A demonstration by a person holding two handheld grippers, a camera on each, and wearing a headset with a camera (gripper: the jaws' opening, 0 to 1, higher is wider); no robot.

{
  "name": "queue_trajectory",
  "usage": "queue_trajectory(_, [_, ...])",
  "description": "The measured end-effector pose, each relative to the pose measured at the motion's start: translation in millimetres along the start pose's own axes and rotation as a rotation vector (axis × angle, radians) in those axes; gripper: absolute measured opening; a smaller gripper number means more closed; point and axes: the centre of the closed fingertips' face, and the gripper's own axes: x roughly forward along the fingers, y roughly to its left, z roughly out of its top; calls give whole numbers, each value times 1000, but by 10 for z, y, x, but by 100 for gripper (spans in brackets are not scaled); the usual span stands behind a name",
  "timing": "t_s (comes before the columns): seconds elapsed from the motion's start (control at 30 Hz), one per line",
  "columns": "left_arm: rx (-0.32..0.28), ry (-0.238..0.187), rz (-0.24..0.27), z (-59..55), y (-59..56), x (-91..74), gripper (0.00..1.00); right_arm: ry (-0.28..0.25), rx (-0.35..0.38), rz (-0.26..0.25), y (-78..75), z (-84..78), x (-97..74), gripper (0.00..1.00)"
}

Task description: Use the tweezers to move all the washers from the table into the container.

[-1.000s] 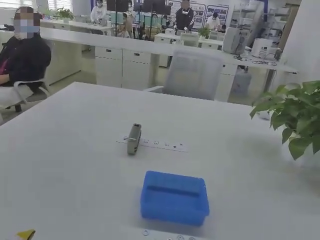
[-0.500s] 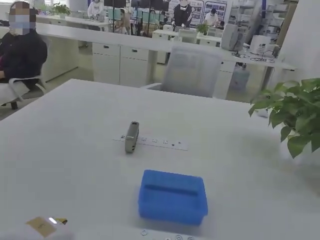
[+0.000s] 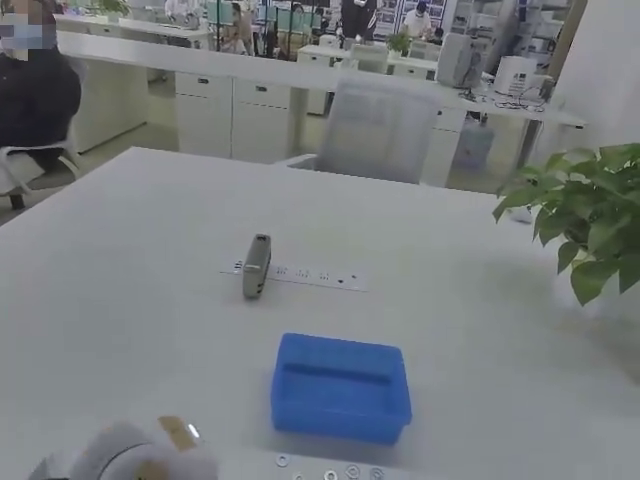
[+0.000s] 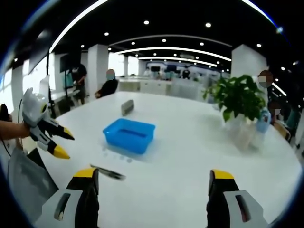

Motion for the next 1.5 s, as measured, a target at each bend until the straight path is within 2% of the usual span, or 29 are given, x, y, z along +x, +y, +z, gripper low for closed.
queue_trajectory(0.07, [21,26,-35,-8,-42,93,38,6,-2,0,10,-4,2,95])
queue_trajectory(0.17, [63,45,-58,-5,-65,224,32,10,3,-3,7,-17,-1,94])
queue_trajectory(0.27, [75,38,-98,37,-112,345,26,14,10,-4,8,-41,-7,94])
queue_trajectory(0.33, [91,66,-106,10,-106,418,21,22,9,-6,-2,-65,-6,94])
queue_trajectory(0.43, [126,86,-136,-20,-115,551,15,24,11,-4,-6,-69,-10,94])
queue_trajectory(0.7, [151,120,-197,-77,-146,703,4,21,-6,-2,-12,-13,-25,93])
queue_trajectory(0.97, [246,143,-245,-120,-222,720,0,11,-13,6,45,21,-42,93])
queue_trajectory(1.1, [296,156,-247,-107,-244,678,0,1,-16,27,118,58,-41,92])
queue_trajectory(1.17, [316,152,-249,-82,-258,633,0,13,-27,58,191,51,-27,89])
queue_trajectory(1.27, [329,128,-245,12,-281,507,0,53,-53,141,387,29,-2,79])
queue_trajectory(1.47, [345,89,-236,188,-307,316,0,62,-89,242,706,72,76,69])
queue_trajectory(1.5, [348,81,-239,231,-321,265,0,68,-95,278,790,74,96,66])
